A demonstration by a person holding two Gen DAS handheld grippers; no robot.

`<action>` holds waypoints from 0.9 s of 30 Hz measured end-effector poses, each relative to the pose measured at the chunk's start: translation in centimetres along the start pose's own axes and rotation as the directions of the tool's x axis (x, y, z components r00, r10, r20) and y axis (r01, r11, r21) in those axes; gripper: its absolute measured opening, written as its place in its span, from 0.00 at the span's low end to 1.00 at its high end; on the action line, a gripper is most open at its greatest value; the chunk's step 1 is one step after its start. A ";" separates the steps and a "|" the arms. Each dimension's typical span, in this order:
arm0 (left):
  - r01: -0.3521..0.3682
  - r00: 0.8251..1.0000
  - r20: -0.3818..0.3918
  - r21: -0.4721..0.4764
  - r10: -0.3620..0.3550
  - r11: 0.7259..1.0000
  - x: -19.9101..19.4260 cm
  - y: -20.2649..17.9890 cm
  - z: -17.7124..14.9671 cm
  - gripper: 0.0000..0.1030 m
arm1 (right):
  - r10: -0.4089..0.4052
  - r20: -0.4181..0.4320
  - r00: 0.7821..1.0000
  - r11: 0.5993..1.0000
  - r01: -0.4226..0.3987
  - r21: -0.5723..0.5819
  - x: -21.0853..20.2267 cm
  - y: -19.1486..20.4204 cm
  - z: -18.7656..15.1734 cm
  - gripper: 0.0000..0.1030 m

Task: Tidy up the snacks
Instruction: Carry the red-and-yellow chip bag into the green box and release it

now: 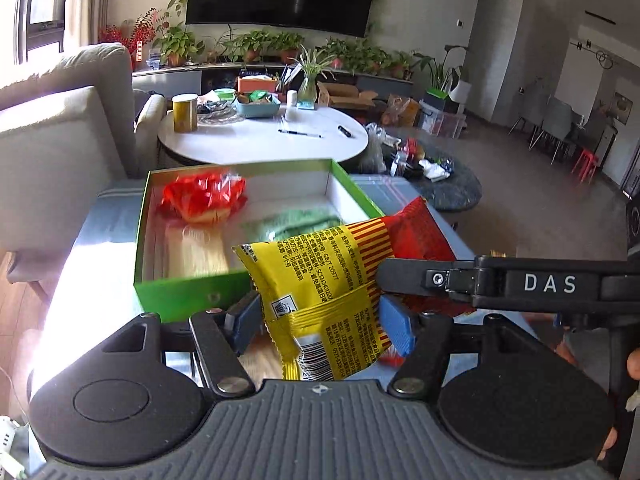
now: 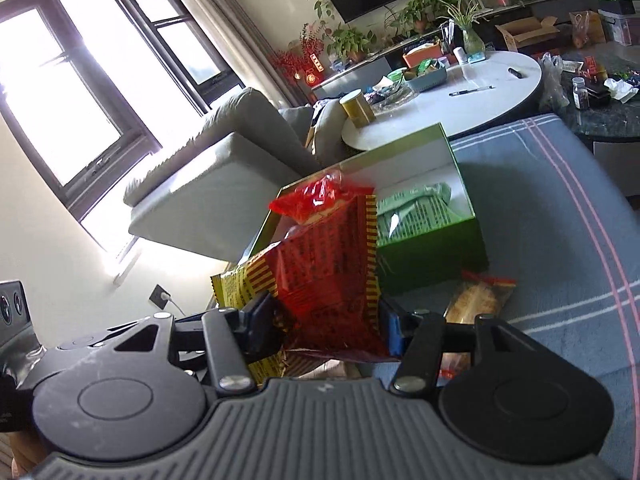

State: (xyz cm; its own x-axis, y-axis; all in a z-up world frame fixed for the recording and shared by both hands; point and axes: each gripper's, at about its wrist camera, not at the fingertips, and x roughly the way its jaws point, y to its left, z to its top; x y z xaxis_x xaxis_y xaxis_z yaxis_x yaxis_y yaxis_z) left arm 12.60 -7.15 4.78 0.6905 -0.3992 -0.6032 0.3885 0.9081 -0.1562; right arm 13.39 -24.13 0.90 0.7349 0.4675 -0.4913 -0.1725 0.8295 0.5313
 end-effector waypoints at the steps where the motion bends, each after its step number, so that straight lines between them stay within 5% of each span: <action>1: 0.003 1.000 0.003 -0.005 -0.003 1.000 0.4 0.1 0.6 0.59 | 0.000 0.015 1.000 1.000 0.000 0.012 0.3 -0.2 0.7 0.56; 7: 0.003 1.000 0.001 0.006 -0.003 1.000 3.8 0.9 3.8 0.59 | 0.006 0.056 0.998 0.998 -0.009 0.057 2.4 -1.7 3.5 0.57; 27: 0.013 0.993 -0.117 0.001 -0.013 1.000 17.7 3.7 8.9 0.60 | -0.088 0.004 0.996 0.978 0.086 0.189 10.9 -7.7 8.5 0.58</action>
State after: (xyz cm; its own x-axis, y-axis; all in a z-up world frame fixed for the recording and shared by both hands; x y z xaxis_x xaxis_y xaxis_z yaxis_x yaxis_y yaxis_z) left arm 31.70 -11.94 0.48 0.6096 -0.3936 -0.6881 0.3985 0.9025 -0.1633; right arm 28.34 -28.01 -2.70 0.7499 0.3911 -0.5335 0.0183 0.7939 0.6078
